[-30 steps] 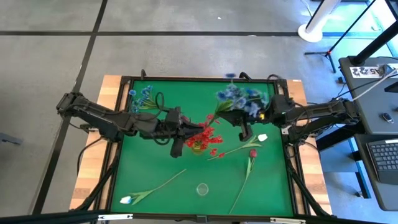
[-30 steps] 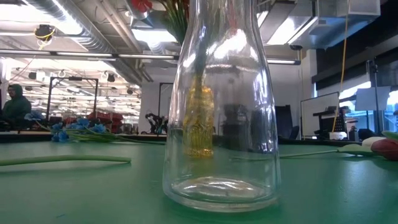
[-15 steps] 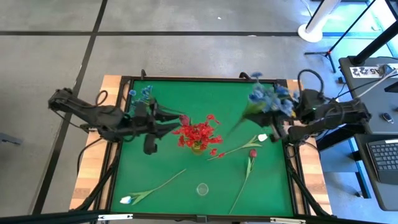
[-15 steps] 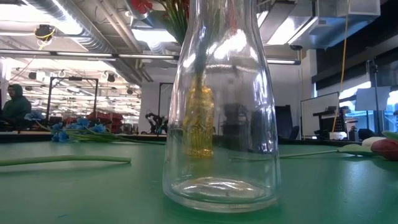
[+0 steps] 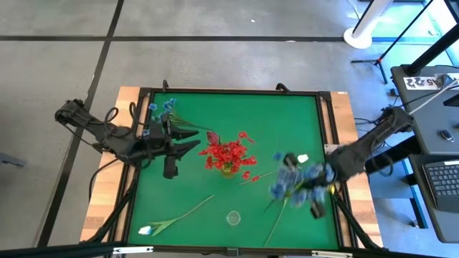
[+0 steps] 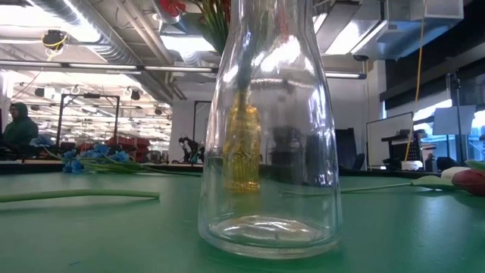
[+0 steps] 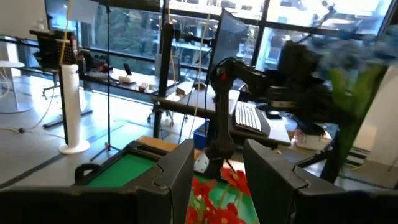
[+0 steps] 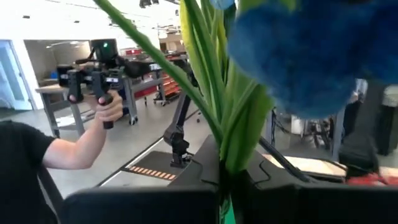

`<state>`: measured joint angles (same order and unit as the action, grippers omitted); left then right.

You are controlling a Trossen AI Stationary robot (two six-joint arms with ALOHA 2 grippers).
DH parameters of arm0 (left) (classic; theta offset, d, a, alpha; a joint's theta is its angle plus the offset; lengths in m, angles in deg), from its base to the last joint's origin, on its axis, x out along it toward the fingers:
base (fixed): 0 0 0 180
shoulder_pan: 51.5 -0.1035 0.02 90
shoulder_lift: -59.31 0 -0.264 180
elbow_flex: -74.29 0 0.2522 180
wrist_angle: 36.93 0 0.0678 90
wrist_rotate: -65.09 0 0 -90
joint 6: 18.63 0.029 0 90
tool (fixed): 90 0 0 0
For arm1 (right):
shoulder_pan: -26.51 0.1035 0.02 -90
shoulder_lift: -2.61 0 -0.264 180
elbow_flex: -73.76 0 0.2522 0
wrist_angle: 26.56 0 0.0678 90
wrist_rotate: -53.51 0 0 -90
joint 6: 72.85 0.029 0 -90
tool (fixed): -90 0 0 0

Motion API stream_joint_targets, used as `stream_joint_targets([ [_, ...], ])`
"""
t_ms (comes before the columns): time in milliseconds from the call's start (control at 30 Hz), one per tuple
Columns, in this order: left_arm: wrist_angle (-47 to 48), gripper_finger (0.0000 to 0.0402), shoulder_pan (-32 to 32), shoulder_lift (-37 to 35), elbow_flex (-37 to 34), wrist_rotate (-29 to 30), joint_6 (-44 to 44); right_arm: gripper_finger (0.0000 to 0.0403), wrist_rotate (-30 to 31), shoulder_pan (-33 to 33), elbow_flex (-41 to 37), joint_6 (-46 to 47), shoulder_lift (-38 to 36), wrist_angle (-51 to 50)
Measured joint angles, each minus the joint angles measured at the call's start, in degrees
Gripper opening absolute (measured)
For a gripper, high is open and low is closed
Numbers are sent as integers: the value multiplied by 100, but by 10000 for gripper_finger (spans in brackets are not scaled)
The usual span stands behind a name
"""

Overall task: Sort flowers into vase by color
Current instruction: Put the right blue flowers into the transparent vase

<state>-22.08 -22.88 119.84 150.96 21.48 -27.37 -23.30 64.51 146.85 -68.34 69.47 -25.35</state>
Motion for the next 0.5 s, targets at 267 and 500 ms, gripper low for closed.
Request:
stream_joint_targets([
  [267, 595, 135, 190, 18, -403, -30, -453, 7, 524, 406, -2, -611, 1241, 1367],
  [500, -502, 135, 183, -207, -1653, -37, -757, 7, 430, 219, -7, -649, 1703, 2038],
])
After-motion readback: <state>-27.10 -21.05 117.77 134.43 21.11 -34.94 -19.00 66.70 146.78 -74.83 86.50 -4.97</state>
